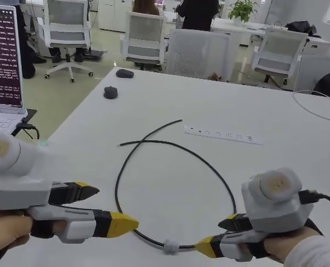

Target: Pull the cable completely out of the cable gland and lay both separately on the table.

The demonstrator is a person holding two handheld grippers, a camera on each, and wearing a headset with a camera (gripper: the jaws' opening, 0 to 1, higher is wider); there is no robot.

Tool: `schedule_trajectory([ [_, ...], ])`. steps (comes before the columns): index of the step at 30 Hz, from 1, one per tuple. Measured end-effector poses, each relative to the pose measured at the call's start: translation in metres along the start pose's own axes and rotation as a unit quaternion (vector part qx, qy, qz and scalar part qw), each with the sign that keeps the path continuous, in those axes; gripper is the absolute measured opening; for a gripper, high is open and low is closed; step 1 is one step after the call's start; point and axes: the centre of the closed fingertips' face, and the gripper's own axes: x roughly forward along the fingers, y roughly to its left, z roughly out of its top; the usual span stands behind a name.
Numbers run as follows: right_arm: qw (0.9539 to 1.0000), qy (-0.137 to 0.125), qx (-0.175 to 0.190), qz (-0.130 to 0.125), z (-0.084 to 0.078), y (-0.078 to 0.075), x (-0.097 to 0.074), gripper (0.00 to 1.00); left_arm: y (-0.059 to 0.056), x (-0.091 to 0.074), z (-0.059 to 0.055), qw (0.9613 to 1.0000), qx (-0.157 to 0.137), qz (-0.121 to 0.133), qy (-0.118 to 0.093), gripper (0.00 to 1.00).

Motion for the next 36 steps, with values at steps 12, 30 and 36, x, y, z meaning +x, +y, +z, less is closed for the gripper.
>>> schedule_trajectory([
  [12,0.9955,0.019,-0.090,0.021,-0.009,-0.007,0.027,0.31,-0.004,-0.006,-0.007,1.0000,-0.003,0.001,0.007,0.75],
  [30,0.9849,0.050,-0.144,0.082,-0.015,0.004,0.074,0.30,-0.020,-0.023,-0.002,1.0000,0.005,0.002,-0.001,0.74],
  [36,0.9810,0.048,-0.163,0.092,-0.017,0.009,0.087,0.28,-0.018,-0.027,-0.005,1.0000,0.000,0.007,-0.002,0.73],
])
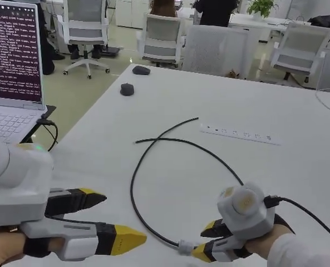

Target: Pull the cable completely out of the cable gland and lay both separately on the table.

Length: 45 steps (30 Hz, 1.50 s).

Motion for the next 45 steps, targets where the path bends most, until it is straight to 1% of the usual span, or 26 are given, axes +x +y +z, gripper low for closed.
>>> schedule_trajectory([
  [5,0.9998,0.002,-0.020,0.003,-0.001,0.000,0.009,0.25,0.002,-0.004,-0.003,1.0000,-0.008,0.005,-0.003,0.73],
  [8,0.9992,-0.002,-0.039,0.004,0.000,0.002,0.013,0.23,0.002,-0.005,-0.004,0.9999,-0.014,0.007,-0.004,0.72],
  [11,0.9985,0.001,-0.054,0.007,0.000,0.004,0.015,0.18,0.001,-0.005,-0.002,0.9999,-0.012,0.006,-0.006,0.72],
  [14,0.9975,-0.001,-0.071,0.006,0.000,0.004,0.018,0.17,-0.001,-0.005,-0.001,0.9998,-0.014,0.005,-0.009,0.72],
  [17,0.9971,-0.004,-0.075,0.011,-0.001,0.005,0.021,0.14,-0.002,-0.004,-0.002,0.9999,-0.015,0.003,-0.007,0.72],
  [19,0.9963,-0.022,-0.082,0.012,0.004,0.006,0.023,0.12,-0.003,-0.004,-0.002,0.9998,-0.018,0.001,-0.005,0.71],
  [23,0.9963,-0.022,-0.082,0.012,0.004,0.006,0.020,0.12,-0.004,-0.006,0.002,0.9998,-0.017,0.000,-0.012,0.70],
  [26,0.9961,-0.015,-0.087,0.007,0.002,0.006,0.018,0.12,-0.002,-0.006,0.001,0.9999,-0.014,0.001,-0.009,0.69],
  [30,0.9962,-0.019,-0.085,0.006,0.005,0.008,0.005,0.11,-0.002,-0.004,-0.002,1.0000,-0.009,-0.002,-0.003,0.67],
  [33,0.9960,-0.019,-0.088,0.004,0.007,0.007,-0.003,0.11,-0.003,-0.001,-0.002,0.9999,-0.001,-0.011,0.002,0.65],
  [35,0.9959,-0.021,-0.088,0.004,0.009,0.007,-0.008,0.11,-0.004,0.002,0.001,0.9999,0.005,-0.016,0.005,0.64],
  [37,0.9955,-0.025,-0.092,0.000,0.015,0.008,-0.017,0.11,-0.005,0.005,0.004,0.9996,0.015,-0.020,0.007,0.63],
  [40,0.9946,-0.032,-0.098,-0.006,0.022,0.009,-0.029,0.11,-0.007,0.009,0.009,0.9993,0.024,-0.026,0.008,0.61],
  [42,0.9940,-0.036,-0.103,-0.010,0.029,0.010,-0.038,0.11,-0.010,0.014,0.011,0.9988,0.031,-0.038,0.011,0.58],
  [43,0.9934,-0.039,-0.107,-0.011,0.032,0.010,-0.041,0.11,-0.013,0.017,0.011,0.9982,0.035,-0.047,0.017,0.55],
  [45,0.9927,-0.046,-0.111,-0.014,0.040,0.013,-0.050,0.11,-0.017,0.021,0.013,0.9970,0.048,-0.056,0.021,0.49],
])
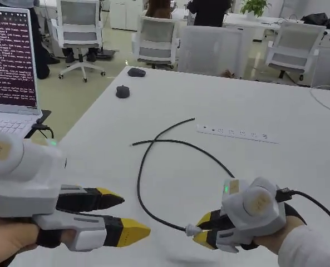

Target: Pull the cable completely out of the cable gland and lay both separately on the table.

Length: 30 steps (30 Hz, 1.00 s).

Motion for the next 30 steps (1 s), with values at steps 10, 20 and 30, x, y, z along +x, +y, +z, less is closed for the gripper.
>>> schedule_trajectory([
  [10,0.9988,-0.033,-0.034,-0.012,0.039,0.011,-0.032,0.11,-0.002,0.017,0.011,0.9991,0.031,-0.027,0.000,0.39],
  [20,0.9953,-0.059,-0.075,-0.010,0.069,0.032,-0.062,0.11,-0.018,0.033,0.020,0.9954,0.047,-0.083,-0.012,0.38],
  [30,0.9915,-0.080,-0.101,-0.022,0.084,0.042,-0.086,0.11,-0.041,0.040,0.031,0.9871,0.030,-0.151,-0.044,0.36],
])
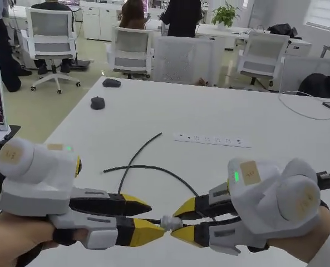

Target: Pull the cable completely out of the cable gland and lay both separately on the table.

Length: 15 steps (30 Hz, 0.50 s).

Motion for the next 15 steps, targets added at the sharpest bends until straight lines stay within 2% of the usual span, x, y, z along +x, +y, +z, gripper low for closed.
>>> schedule_trajectory([
  [4,1.0000,-0.007,0.000,-0.003,0.008,0.003,-0.007,0.11,-0.009,0.004,0.004,0.9997,0.007,-0.023,-0.007,0.33],
  [8,0.9997,-0.018,-0.013,-0.006,0.017,0.005,-0.012,0.11,-0.013,0.006,0.005,0.9993,0.014,-0.035,-0.004,0.31],
  [10,0.9994,-0.020,-0.026,-0.008,0.021,0.006,-0.014,0.11,-0.018,0.005,0.007,0.9986,0.020,-0.048,-0.008,0.26],
  [11,0.9993,-0.021,-0.030,-0.010,0.022,0.005,-0.015,0.11,-0.022,0.004,0.010,0.9979,0.027,-0.057,-0.017,0.24],
  [15,0.9990,-0.024,-0.035,-0.017,0.027,0.003,-0.018,0.11,-0.028,0.001,0.014,0.9968,0.035,-0.067,-0.025,0.17],
])
